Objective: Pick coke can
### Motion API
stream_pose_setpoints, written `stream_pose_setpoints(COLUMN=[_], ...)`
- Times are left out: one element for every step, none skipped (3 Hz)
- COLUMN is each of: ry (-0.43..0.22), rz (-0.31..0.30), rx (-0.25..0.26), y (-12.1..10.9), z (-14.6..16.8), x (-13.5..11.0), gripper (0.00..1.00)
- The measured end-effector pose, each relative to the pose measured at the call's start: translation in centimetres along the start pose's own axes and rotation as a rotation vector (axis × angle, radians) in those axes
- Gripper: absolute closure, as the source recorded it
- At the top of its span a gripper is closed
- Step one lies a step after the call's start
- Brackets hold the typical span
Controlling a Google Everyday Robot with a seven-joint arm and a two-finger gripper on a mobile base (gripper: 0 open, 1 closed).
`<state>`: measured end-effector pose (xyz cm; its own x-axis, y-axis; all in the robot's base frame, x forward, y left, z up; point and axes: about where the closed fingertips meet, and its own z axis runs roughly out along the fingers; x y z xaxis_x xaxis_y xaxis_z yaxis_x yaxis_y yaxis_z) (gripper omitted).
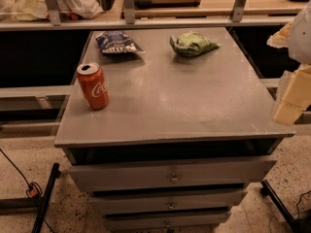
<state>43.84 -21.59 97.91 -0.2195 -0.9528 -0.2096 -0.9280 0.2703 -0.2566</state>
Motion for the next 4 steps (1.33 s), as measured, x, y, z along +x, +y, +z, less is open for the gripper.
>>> stream_pose_setpoints(ry=[0.0, -0.019, -0.07, -0.127], rz=[0.0, -0.042, -0.101, -0.149], rx=[0.0, 0.01, 0.007, 0.002], y=[0.0, -0.3, -0.8, -1.3], z=[0.0, 0.2, 1.3, 2.2], x=[0.0, -2.0, -6.1, -10.4], gripper=[0.0, 0.0, 0.0, 0.0])
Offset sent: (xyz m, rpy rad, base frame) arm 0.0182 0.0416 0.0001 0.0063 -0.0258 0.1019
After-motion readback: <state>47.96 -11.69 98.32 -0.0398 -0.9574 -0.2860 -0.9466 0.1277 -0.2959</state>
